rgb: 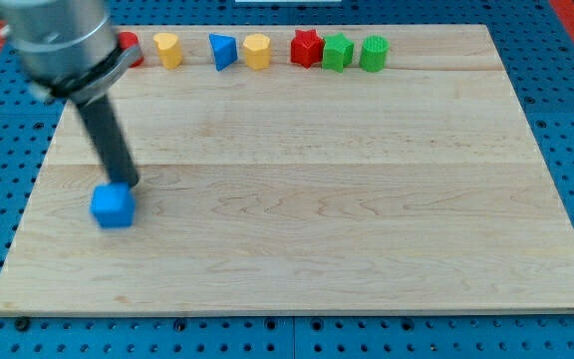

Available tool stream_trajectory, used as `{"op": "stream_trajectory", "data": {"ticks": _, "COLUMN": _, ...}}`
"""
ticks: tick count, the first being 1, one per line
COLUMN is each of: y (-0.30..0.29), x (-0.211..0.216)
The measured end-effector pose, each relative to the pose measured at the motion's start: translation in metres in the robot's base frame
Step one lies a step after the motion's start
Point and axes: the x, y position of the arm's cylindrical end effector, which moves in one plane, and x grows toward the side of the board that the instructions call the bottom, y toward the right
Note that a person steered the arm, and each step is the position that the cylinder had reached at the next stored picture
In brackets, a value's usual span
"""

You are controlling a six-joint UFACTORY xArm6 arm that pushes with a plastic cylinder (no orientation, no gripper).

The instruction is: Slightly push the cube to the left

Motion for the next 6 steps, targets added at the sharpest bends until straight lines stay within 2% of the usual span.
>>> {"op": "stream_trajectory", "data": {"ticks": 1, "y": 0.020, "x": -0.001}}
{"op": "stream_trajectory", "data": {"ticks": 2, "y": 0.040, "x": 0.056}}
{"op": "stream_trajectory", "data": {"ticks": 3, "y": 0.012, "x": 0.068}}
{"op": "stream_trajectory", "data": {"ticks": 5, "y": 0.030, "x": 0.014}}
{"op": "stream_trajectory", "data": {"ticks": 6, "y": 0.013, "x": 0.025}}
